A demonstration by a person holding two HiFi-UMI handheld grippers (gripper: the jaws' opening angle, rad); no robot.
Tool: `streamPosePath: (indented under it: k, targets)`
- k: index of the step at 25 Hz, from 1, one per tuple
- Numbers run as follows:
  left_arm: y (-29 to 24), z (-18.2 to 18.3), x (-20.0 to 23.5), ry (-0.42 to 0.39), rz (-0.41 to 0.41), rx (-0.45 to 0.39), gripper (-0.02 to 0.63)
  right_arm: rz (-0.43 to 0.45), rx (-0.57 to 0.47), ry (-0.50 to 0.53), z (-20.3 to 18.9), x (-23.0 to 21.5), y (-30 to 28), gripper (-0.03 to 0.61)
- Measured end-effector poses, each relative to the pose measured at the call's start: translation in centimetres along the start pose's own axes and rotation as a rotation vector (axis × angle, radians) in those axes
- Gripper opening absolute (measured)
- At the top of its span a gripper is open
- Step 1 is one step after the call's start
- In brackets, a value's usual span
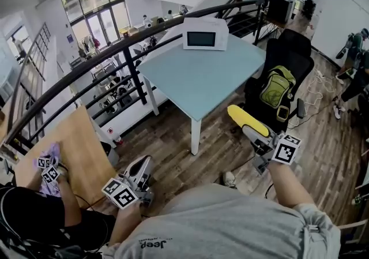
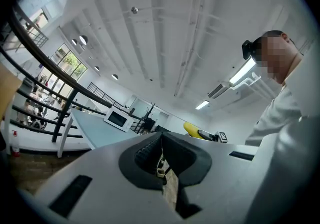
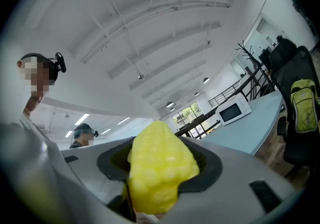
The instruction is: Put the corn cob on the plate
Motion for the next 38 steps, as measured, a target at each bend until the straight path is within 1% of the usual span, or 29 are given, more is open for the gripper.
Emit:
streamPosePath:
  k: [3,6,9,13,16,19,24,27,30,33,38]
  targets:
    - [-2.9,-0.6,0.3,-0.021,0.040,-0.002,0.018,0.039,-0.005,-0.015,0.2,-4.2,-0.8,0.239]
    - [-6.9,-0.7,0.5,-0.044,0.079,-0.018,0.018,0.098,0.002,-0.006,1.1,-8.6,-1.9,0.239]
    - [-12.8,-0.7,0.3,-0.029,0.116,-0.062,0.018,0.168,0.026,-0.010,3.0,-13.8,-3.7,0.239]
    - [-20.6,-0.8,-0.3,-0.042,0.147,-0.053,0.018,0.243,0.035,-0.018,5.5,-20.2,-4.7,0.239]
    - [-25.5,-0.6,-0.4,-0.025,0.153,-0.067,0.018,0.262,0.028,-0.031,6.7,-24.4,-5.1,0.239]
    - [-29.1,-0.7,-0.5,-0.029,0.147,-0.044,0.018,0.256,0.036,-0.045,7.1,-27.6,-5.3,0.239]
    - [-31.2,0.2,1.1,-0.010,0.151,-0.025,0.018,0.251,0.032,-0.051,7.6,-29.7,-6.5,0.239]
    - [-32.1,1.0,3.1,-0.003,0.123,-0.016,0.018,0.223,0.034,-0.041,7.5,-30.4,-8.0,0.239]
    - [-32.4,2.3,6.1,-0.004,0.078,0.006,0.018,0.183,0.027,-0.027,7.0,-30.5,-10.3,0.239]
    - [-32.3,4.9,10.0,-0.015,0.030,0.027,0.018,0.143,0.006,-0.015,6.8,-29.7,-13.8,0.239]
    - [-33.1,11.0,16.2,-0.010,-0.063,0.074,0.018,0.057,-0.037,-0.013,6.8,-28.2,-19.6,0.239]
Point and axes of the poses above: the fingertips, and each gripper's own axes: y backward along the fingers, x to its left, z out of its top, the point moved 6 cm from there along y, backward along the fingers, and after that the axes turned 8 degrees about y, right-handed, at the moved point
